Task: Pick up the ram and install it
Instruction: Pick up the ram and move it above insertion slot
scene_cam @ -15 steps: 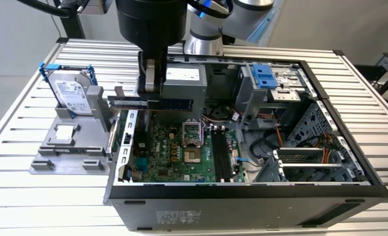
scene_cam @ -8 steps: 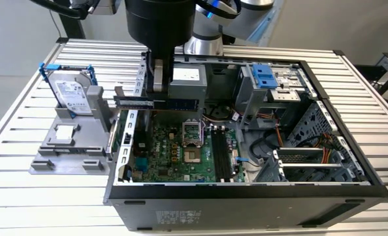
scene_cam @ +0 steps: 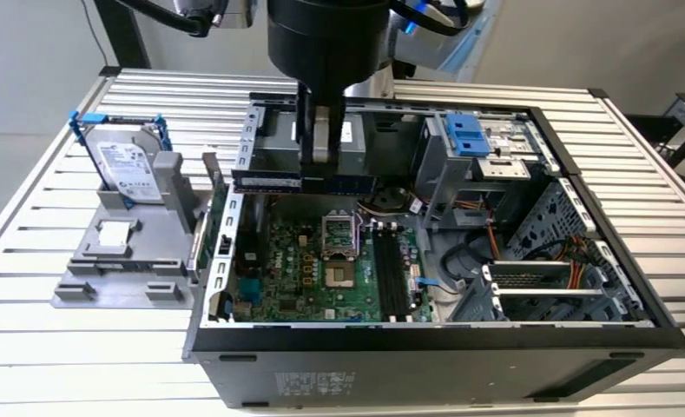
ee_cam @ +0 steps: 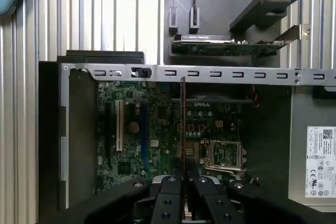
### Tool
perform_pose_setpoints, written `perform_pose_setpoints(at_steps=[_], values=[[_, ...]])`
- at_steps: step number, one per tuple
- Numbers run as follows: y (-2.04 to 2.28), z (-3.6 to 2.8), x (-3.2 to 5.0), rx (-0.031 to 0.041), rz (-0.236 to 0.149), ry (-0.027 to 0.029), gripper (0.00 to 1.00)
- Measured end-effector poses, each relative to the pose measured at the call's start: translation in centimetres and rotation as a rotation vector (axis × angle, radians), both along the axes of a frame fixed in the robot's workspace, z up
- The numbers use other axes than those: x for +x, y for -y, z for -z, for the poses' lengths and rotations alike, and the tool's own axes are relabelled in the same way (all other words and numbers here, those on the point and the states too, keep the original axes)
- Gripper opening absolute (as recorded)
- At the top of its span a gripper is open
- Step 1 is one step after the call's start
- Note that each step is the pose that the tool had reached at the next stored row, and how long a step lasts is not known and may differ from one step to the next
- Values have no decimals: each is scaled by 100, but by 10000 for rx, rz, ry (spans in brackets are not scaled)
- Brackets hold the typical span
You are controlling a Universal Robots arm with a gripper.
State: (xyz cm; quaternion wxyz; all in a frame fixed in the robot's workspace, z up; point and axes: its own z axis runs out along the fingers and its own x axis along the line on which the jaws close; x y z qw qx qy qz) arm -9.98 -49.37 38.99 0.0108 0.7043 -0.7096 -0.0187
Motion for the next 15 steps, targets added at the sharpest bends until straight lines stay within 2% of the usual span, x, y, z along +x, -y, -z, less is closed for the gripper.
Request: perform_pose_setpoints(at_steps=[7, 15], values=[[0, 0, 236, 2, -63, 1, 0], [0, 1, 419, 1, -88, 14, 0]])
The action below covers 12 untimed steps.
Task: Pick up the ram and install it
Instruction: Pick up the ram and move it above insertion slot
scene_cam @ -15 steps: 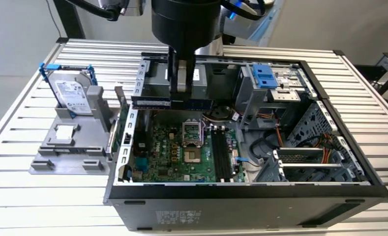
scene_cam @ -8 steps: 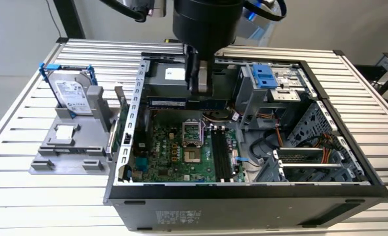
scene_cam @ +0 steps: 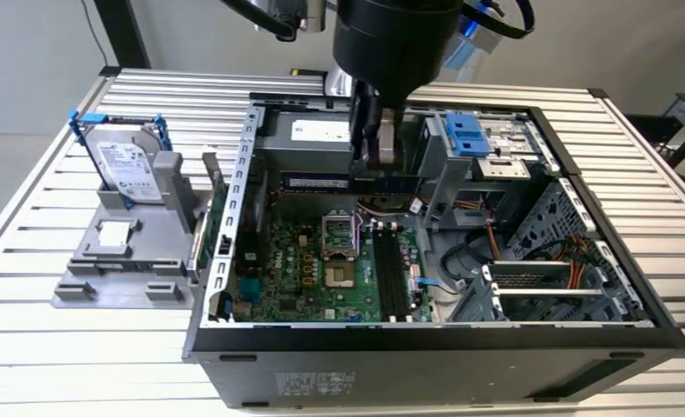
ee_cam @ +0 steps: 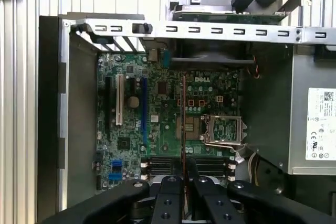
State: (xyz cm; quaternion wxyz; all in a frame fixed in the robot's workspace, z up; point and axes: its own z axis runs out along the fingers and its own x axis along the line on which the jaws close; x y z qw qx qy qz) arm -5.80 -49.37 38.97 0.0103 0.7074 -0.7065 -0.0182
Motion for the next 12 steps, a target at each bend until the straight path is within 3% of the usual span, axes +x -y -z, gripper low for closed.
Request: perform_pose_setpoints(at_steps=[7, 12], values=[[-8, 1, 143, 0, 1, 0, 0], [-44, 3, 273, 0, 2, 0, 0]])
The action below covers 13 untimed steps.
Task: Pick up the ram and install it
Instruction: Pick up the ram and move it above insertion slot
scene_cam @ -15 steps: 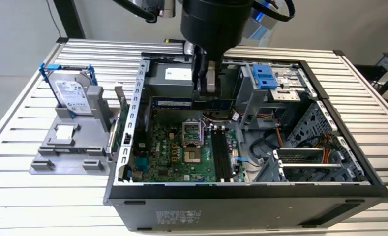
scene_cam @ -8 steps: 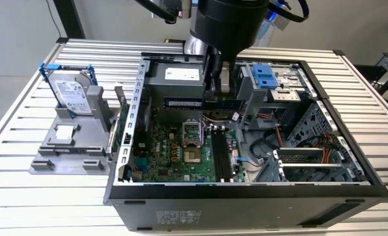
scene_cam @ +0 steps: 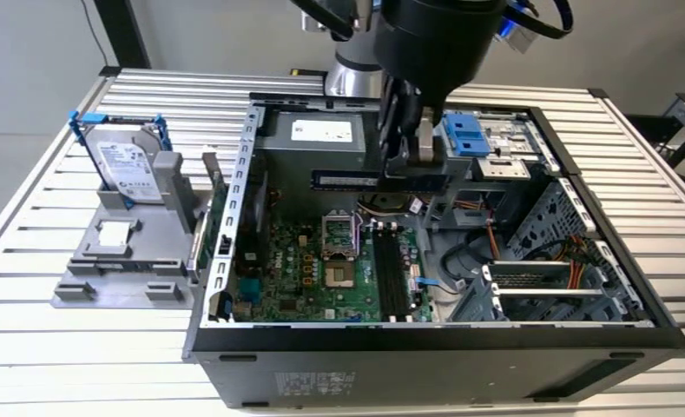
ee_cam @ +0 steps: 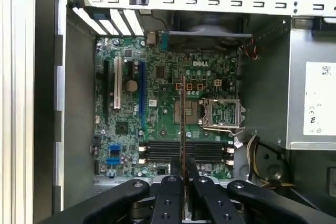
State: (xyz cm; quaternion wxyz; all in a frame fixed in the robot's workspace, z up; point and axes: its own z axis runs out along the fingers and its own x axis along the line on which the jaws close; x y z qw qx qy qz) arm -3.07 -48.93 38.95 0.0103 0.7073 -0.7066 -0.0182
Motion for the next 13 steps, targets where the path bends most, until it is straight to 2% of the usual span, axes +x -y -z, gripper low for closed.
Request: perform_pose_setpoints(at_steps=[8, 13], values=[[-95, 3, 196, 1, 6, 0, 0], [-154, 5, 287, 0, 31, 0, 0]])
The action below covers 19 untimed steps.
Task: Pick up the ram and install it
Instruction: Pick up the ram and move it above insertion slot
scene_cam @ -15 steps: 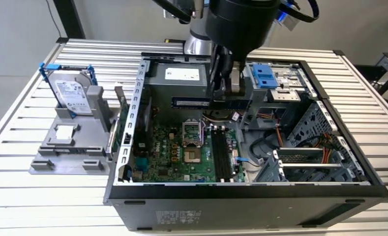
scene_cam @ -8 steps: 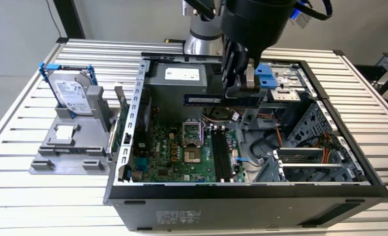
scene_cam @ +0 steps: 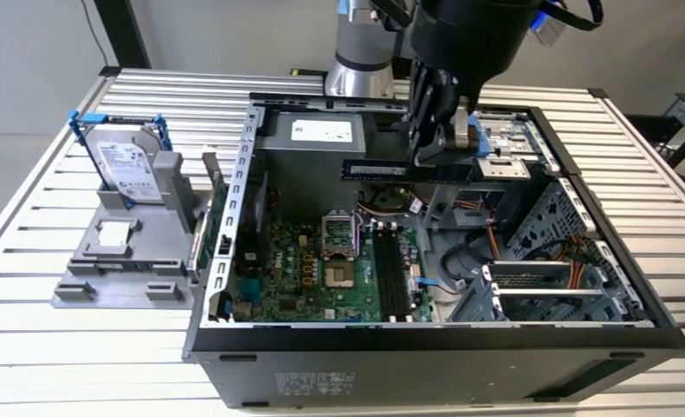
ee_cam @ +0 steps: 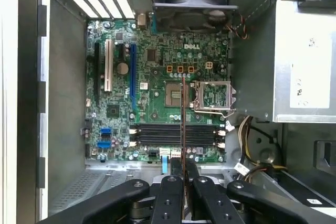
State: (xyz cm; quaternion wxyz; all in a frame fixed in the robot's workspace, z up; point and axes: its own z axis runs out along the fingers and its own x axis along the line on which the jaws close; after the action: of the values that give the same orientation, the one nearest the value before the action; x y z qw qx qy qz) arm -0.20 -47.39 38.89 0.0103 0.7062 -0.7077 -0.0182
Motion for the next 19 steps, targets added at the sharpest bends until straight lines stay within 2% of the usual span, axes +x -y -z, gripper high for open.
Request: perform_pose_setpoints(at_steps=[7, 19], values=[[-36, 2, 88, 0, 203, 0, 0], [-37, 2, 91, 0, 233, 0, 0]])
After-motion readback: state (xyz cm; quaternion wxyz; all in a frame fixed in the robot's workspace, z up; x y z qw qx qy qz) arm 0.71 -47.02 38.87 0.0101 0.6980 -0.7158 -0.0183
